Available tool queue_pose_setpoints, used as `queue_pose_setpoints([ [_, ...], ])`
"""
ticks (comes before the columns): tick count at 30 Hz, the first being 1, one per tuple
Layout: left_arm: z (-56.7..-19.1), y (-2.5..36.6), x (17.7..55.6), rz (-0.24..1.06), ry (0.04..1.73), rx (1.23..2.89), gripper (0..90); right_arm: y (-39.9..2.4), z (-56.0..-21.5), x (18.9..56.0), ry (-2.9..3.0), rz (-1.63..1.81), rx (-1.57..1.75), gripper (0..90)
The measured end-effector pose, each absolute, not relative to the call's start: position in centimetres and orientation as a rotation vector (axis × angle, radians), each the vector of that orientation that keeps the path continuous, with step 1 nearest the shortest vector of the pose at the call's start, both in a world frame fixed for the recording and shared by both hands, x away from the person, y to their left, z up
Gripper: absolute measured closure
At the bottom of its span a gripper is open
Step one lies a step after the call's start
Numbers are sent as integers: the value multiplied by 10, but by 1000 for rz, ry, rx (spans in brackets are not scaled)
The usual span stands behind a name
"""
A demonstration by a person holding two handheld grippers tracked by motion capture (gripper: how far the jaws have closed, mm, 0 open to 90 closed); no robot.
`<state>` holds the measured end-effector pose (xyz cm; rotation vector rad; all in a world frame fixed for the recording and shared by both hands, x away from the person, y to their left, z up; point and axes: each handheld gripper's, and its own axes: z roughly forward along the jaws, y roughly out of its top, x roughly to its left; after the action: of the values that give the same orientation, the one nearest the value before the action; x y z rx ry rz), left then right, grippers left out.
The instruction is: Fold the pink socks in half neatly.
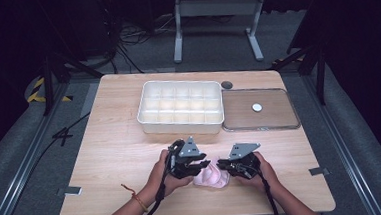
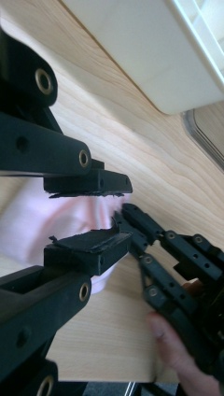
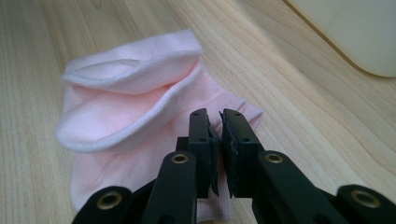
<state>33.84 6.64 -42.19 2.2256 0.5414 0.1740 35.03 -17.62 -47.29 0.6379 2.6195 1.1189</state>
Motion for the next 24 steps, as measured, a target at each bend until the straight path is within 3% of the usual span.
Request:
queue_pose_setpoints([
  [6,-441,79,330,110,499,2285,762,-177,-473,351,2623,1121,641,826],
  [16,-471,64,324,93,477,2332,751,-176,-472,350,2620,1116,640,822],
  [24,-472,65,324,82,498,2317,753,-172,-447,336,2545,1242,561,852],
])
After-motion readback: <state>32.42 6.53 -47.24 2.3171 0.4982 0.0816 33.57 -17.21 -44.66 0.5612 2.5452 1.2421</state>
